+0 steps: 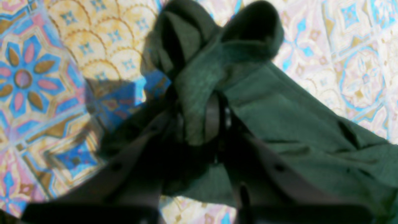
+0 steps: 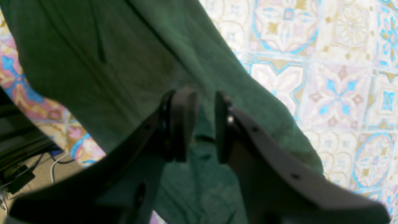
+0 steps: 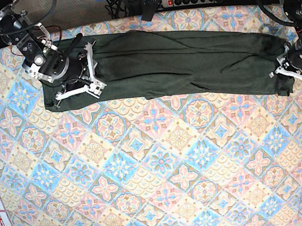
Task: Fold the T-shirt properly
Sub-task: 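Fold the strip end inward toward the right gripper with the left gripper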
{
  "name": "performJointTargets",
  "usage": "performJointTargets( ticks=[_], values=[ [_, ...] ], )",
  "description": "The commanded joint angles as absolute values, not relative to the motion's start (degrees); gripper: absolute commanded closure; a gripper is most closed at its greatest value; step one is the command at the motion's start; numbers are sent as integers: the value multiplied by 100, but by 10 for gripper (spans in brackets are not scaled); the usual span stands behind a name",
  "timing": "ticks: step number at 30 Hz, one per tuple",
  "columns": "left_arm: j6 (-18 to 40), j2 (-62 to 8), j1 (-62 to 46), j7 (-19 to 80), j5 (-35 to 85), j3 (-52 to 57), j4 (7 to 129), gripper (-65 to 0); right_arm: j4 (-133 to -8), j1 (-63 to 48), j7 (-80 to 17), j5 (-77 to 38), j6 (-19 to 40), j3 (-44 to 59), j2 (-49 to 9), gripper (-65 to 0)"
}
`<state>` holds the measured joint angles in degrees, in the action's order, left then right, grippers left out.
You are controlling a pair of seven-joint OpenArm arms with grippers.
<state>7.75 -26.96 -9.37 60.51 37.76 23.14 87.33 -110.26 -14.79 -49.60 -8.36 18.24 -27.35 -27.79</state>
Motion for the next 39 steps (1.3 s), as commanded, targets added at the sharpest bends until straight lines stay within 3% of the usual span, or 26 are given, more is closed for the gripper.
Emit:
performJointTargets(
  ticks=[1,12,29,39],
  values=[
    [813,-2712,-1051,6009,3837,2325,9059,0,-11143,-1437,-4866,-866,1815,-2695,-2844,-139],
    [813,-1314,-1534,6826,3811,2316,10695,0,-11143,-1437,-4866,-866,1815,-2202,-2844,-139],
    [813,-101,-1367,6862,3459,1666,10677,0,-11143,-1437,-4875,-866,1815,-2149,-2862,-139],
    [813,92,-1367,6668,2967,857,10536,0,-11143,-1437,-4857,-866,1815,-2149,-2862,-139]
  ],
)
